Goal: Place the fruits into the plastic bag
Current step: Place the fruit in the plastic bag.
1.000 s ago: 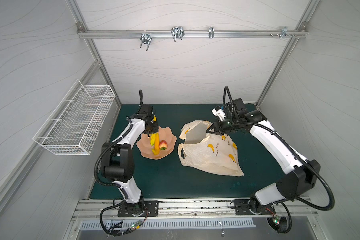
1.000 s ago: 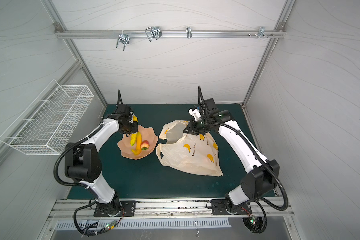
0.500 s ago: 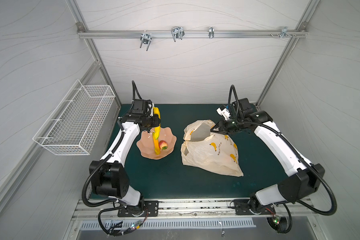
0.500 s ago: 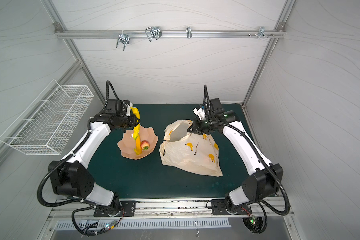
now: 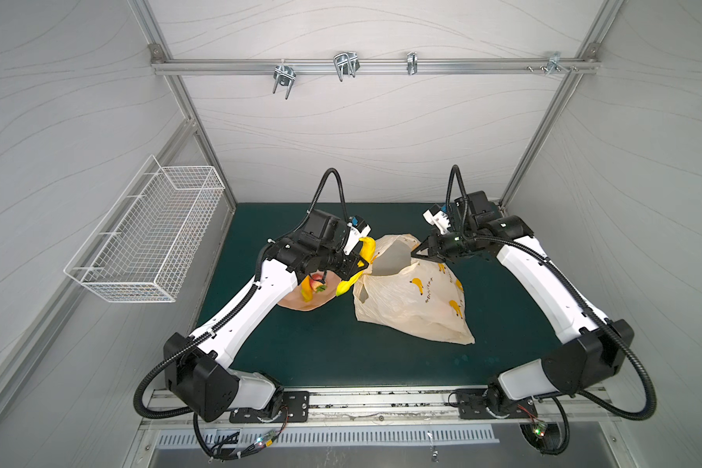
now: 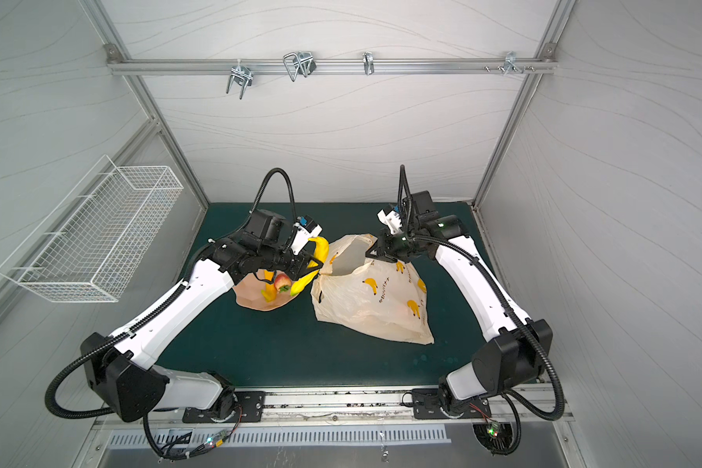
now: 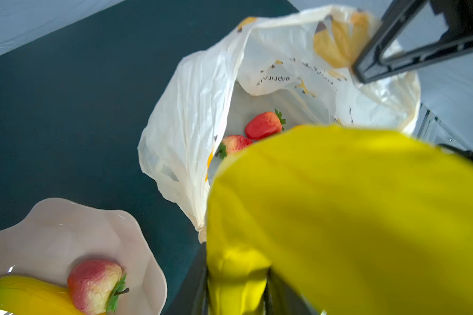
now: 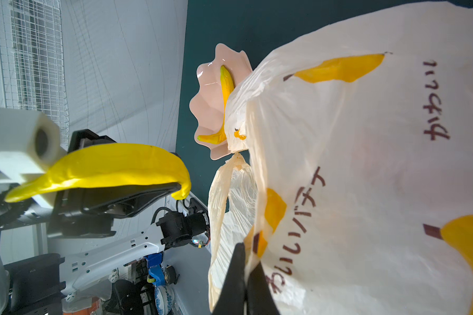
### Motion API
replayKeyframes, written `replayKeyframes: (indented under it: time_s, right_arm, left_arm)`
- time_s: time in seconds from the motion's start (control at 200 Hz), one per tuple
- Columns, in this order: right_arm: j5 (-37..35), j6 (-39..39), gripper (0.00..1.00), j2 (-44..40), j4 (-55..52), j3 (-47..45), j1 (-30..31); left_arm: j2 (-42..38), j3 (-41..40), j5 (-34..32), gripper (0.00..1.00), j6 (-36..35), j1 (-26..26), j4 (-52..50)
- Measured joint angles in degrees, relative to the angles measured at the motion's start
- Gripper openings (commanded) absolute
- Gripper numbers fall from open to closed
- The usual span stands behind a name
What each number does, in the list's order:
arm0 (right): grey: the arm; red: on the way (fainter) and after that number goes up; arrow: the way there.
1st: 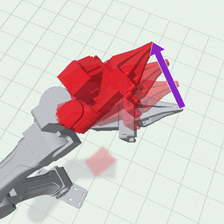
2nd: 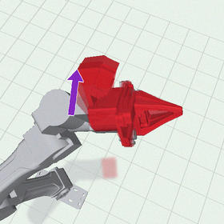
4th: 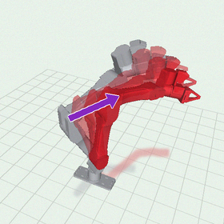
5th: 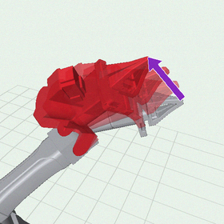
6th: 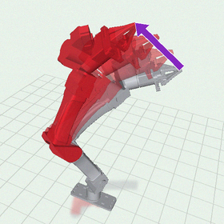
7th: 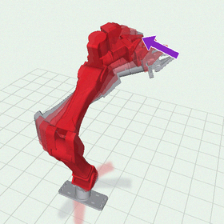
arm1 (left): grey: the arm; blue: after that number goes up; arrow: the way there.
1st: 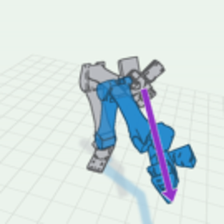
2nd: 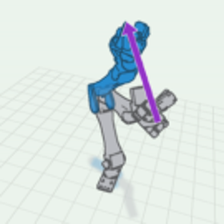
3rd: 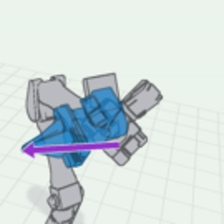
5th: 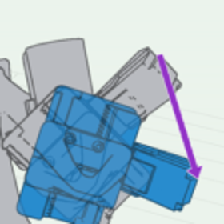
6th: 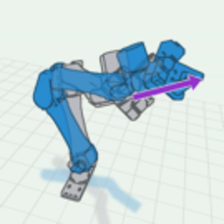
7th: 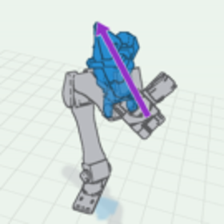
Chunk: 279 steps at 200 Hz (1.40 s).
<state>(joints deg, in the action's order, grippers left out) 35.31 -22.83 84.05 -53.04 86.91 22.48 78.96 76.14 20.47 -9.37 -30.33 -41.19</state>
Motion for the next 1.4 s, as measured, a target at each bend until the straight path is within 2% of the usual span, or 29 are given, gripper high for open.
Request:
replayKeyframes:
  time_s: [0.215, 0.445, 0.715, 0.98, 1.396]
  right_arm:
    - [1.25, 0.42, 0.0, 0.0, -0.02, 0.0, -0.02]
    - [2.29, 0.44, 0.0, -0.02, -0.04, -0.13, -0.02]
    - [3.19, 0.42, 0.0, -0.55, -0.09, -2.16, -0.02]
    - [3.78, 0.2, 0.0, -0.68, 0.17, -2.91, -0.02]
    - [4.79, -1.4, 0.0, -0.68, 2.99, -3.67, 0.72]
  left_arm:
    - [2.51, -1.68, -3.45, 0.18, -2.97, -2.45, 0.24]
    - [9.57, -1.88, -6.6, 0.19, -4.92, -2.47, 2.12]
    - [14.86, 1.07, -6.47, 0.19, -6.91, -2.47, 2.38]
    - [16.48, 2.8, -0.83, 0.19, -5.18, -4.07, 3.8]
    - [23.39, 2.82, 11.37, 0.2, 8.57, -6.6, 11.37]
